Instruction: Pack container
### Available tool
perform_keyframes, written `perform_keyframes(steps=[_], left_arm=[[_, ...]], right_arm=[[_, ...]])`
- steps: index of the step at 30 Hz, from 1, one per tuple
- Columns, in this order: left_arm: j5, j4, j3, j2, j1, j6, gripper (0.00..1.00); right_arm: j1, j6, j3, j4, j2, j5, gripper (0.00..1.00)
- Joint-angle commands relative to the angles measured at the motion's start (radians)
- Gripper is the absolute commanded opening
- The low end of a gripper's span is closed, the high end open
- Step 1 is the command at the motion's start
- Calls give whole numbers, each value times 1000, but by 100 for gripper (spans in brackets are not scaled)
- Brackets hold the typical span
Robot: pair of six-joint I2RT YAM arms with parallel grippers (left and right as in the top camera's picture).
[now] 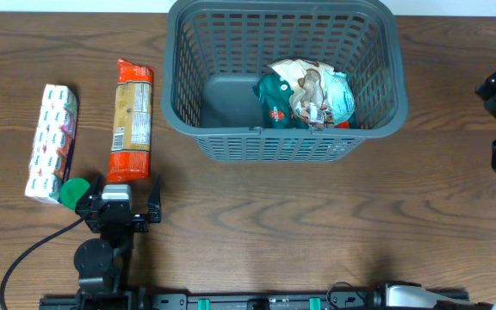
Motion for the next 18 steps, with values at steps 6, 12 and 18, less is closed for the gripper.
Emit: perform_keyframes(steps=[6,12,18], left_arm=[[23,7,-25,-6,5,-2,99],[18,-7,64,8,5,-170,99],[-81,-127,342,221,5,-146,99]], right_arm=[[-8,14,-1,-2,-3,0,99],[-8,14,-1,-2,-3,0,99],[-8,14,-1,-2,-3,0,99]])
